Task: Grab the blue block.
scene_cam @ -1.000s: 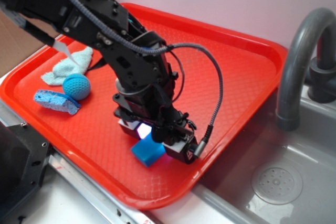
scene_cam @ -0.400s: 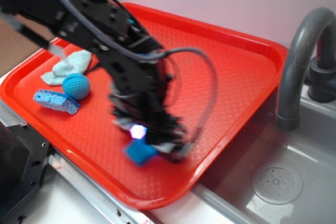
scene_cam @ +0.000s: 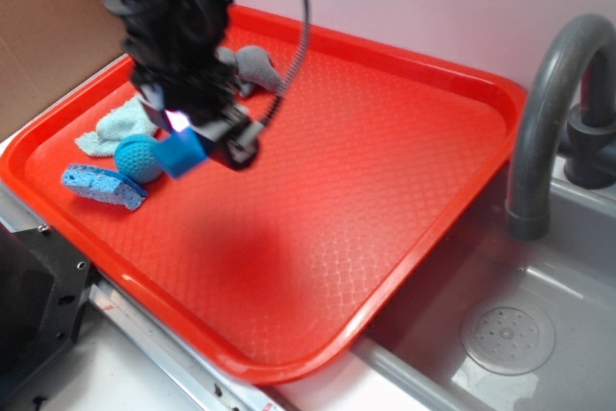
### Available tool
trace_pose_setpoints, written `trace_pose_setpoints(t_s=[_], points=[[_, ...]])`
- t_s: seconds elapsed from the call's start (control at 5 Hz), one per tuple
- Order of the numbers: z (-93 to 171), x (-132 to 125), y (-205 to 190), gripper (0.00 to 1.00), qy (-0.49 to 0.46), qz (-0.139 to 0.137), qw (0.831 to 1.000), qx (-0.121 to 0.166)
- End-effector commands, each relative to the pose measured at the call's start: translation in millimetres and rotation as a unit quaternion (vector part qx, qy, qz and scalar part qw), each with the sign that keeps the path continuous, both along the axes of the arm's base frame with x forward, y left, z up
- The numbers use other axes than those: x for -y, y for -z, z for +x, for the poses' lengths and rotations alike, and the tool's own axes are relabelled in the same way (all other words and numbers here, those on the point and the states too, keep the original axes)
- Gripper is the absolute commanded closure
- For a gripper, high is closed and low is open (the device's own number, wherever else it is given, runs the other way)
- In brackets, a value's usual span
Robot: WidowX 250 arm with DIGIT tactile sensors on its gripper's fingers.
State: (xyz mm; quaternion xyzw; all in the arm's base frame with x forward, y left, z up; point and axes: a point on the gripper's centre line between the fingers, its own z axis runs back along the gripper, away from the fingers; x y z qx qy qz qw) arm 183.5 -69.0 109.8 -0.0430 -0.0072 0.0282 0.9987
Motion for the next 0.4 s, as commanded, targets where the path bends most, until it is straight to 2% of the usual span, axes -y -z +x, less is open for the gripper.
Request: trace_pose_setpoints(t_s=[0.0, 0.2], points=[[-1, -42, -65, 1.00, 0.006, -0.019, 0.999, 0.045], [3, -49, -50, 1.00, -0.017, -0.079, 0.996, 0.046]])
